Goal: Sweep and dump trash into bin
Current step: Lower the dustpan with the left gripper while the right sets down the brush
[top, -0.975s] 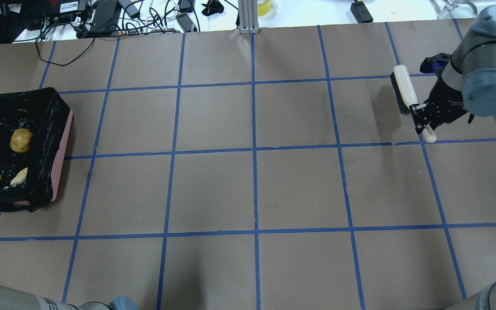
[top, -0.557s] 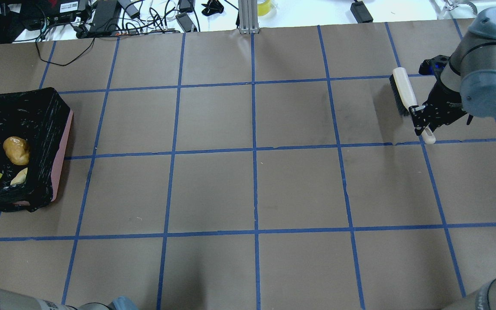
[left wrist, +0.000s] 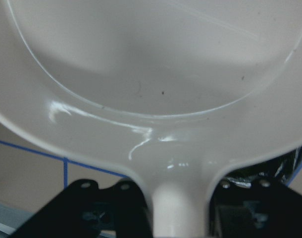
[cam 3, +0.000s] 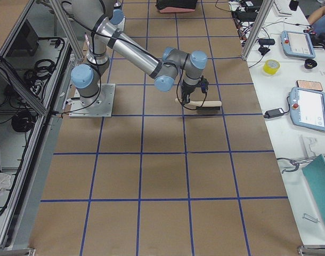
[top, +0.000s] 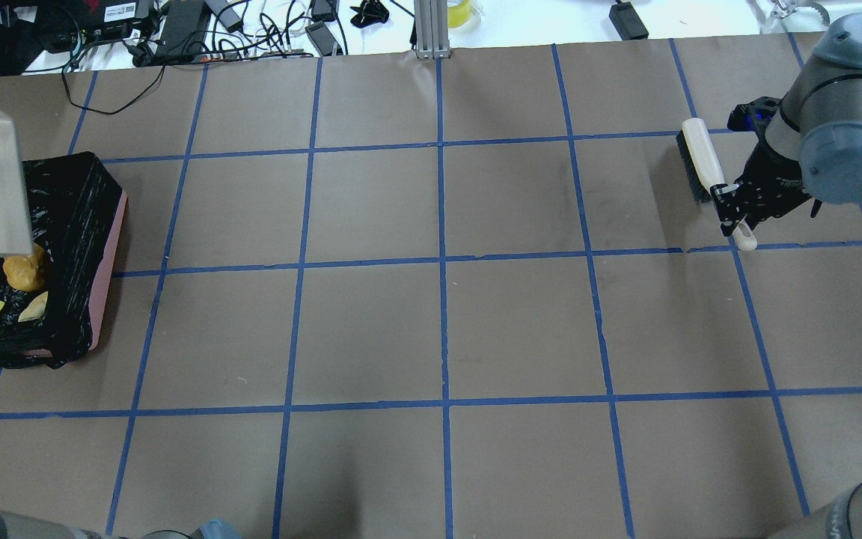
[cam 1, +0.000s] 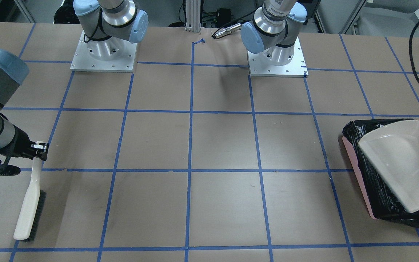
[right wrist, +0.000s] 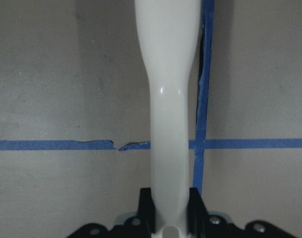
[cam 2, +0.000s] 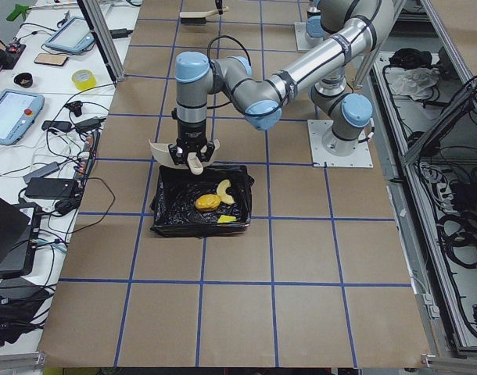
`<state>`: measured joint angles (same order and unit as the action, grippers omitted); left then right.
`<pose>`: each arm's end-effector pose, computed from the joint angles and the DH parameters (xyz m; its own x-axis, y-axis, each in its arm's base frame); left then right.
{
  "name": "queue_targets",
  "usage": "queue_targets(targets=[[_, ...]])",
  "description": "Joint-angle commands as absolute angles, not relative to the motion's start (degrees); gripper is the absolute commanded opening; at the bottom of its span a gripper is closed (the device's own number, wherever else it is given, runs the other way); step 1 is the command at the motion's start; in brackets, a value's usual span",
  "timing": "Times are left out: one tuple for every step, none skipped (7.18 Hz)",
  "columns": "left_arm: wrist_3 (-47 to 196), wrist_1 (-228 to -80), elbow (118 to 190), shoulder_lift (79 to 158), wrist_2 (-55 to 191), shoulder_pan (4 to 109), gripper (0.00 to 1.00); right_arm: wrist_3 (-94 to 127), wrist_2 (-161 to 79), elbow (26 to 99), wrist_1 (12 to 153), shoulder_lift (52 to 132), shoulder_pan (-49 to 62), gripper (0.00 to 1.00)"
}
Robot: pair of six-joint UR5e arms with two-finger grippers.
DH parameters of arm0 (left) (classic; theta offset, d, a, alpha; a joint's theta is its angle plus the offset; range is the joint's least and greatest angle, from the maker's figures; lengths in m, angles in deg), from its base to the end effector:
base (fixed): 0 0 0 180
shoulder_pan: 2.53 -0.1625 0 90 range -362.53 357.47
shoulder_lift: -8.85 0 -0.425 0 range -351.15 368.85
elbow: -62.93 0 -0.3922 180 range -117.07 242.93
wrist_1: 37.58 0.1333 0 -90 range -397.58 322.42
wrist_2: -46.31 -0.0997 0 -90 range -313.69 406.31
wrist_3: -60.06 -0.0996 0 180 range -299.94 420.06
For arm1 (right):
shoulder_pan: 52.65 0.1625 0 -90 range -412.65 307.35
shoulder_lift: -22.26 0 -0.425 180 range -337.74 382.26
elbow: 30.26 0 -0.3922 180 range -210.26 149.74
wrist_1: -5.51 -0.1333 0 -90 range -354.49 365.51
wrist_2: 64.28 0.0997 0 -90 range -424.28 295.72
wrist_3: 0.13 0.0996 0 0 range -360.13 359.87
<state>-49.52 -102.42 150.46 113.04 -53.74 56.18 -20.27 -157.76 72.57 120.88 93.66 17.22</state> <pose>0.2167 -0.5797 0.4227 -0.2010 0.9661 -0.1621 0.9422 0.2359 0.2378 -0.0729 -0.5685 0.2514 -0.9998 -0.0046 0.0203 -0.0021 0.9928 0.1199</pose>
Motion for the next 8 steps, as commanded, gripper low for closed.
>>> queue_targets(targets=[[-45.4, -104.1, 151.1, 114.7, -47.2, 64.9, 0.0, -19.7, -157.8, 72.6, 120.7, 93.6, 17.2, 0.34], [-45.8, -104.3, 151.5, 116.5, -42.5, 66.1, 0.0, -19.4, -157.8, 72.6, 120.8, 93.7, 17.2, 0.42], [-45.8, -105.2, 152.0, 118.8, -40.8, 67.9, 0.0, -19.4, -157.7, 72.6, 120.8, 93.7, 17.2, 0.48], [-45.4, -104.7, 152.1, 120.5, -40.7, 71.4, 0.0, -19.4, -157.7, 72.6, 120.7, 93.7, 17.2, 0.51], [-44.8, -103.6, 151.5, 123.0, -40.7, 73.1, 0.0, -19.4, -157.7, 72.6, 120.6, 93.6, 17.2, 0.54], [-45.1, -100.2, 150.8, 125.4, -40.6, 73.3, 0.0, -19.4, -157.7, 72.6, 120.6, 93.7, 17.2, 0.55], [-45.4, -99.7, 150.6, 127.1, -40.7, 74.2, 0.0, -19.4, -157.7, 72.5, 120.5, 93.9, 17.2, 0.62], [-45.5, -99.5, 150.6, 128.5, -40.8, 74.3, 0.0, -19.4, -157.6, 72.2, 120.4, 94.4, 17.2, 0.84]])
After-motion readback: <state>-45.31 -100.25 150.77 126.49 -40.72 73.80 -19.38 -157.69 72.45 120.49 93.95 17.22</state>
